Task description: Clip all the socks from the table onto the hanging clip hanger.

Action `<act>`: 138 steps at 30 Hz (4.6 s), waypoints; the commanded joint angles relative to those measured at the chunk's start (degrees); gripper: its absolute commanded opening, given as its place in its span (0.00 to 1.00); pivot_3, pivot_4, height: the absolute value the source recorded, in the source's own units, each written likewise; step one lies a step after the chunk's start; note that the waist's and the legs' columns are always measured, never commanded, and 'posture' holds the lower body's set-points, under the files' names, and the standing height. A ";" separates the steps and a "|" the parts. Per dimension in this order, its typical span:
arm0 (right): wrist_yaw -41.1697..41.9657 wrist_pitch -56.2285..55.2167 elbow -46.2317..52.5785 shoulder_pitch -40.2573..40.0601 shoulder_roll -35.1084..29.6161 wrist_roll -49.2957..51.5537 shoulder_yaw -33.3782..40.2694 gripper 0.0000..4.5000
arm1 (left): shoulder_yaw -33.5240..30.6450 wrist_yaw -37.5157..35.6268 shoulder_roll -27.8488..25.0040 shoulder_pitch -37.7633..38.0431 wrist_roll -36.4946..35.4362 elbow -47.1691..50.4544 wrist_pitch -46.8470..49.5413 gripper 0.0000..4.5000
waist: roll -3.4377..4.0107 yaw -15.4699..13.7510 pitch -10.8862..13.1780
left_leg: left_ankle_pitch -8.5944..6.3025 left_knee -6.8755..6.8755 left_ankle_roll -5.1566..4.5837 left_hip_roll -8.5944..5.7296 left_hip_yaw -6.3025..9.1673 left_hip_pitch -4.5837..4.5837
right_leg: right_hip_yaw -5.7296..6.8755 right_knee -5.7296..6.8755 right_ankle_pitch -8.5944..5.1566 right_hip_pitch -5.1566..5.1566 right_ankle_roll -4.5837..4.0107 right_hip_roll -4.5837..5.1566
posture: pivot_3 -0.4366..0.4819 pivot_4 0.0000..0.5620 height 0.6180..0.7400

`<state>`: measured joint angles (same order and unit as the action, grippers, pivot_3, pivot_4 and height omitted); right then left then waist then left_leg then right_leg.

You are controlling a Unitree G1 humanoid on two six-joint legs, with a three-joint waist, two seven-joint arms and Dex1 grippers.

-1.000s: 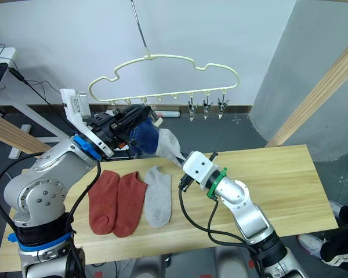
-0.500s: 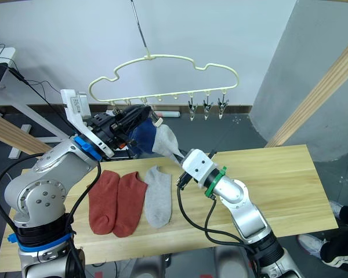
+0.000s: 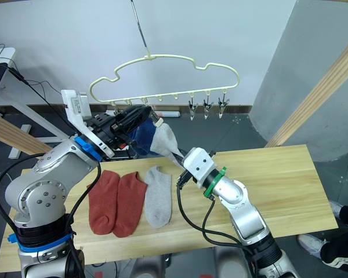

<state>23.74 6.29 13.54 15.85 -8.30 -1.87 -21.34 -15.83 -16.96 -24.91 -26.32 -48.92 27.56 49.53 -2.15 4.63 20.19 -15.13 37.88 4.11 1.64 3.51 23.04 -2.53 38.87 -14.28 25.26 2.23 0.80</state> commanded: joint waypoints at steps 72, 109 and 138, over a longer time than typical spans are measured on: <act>0.39 -5.88 -2.72 0.64 3.27 -1.28 -1.28 0.00 | 0.59 1.52 -0.22 0.00 -3.34 1.92 -1.76 0.11 | 0.00 -0.02 0.00 | 0.00 0.01 0.01 0.00 0.00 -0.01 | 0.01 0.02 0.02 0.00 -0.03 0.01 | 0.38 0.58 1.00; 2.80 -5.82 -2.09 0.74 3.17 0.47 -1.90 0.00 | 0.79 1.38 -0.30 0.39 -3.79 2.24 -1.84 0.11 | 0.00 -0.01 0.00 | 0.00 0.03 0.01 0.00 0.01 -0.01 | 0.01 0.05 0.03 0.00 -0.06 0.01 | 0.38 0.59 1.00; 3.53 -3.93 -2.23 0.52 3.76 3.40 -0.96 0.00 | 0.48 1.92 -0.47 0.26 -5.70 2.59 -1.66 0.11 | 0.00 -0.05 0.00 | 0.00 0.04 0.01 0.00 0.02 -0.01 | 0.02 0.07 0.04 0.00 -0.06 0.02 | 0.39 0.58 1.00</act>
<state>27.40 2.94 9.71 16.57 -5.19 0.91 -22.52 -14.95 -15.00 -24.90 -25.61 -52.96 27.47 48.43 -2.15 4.58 20.18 -15.13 37.93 4.11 1.63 3.52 23.03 -2.51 38.94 -14.24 25.25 2.16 0.82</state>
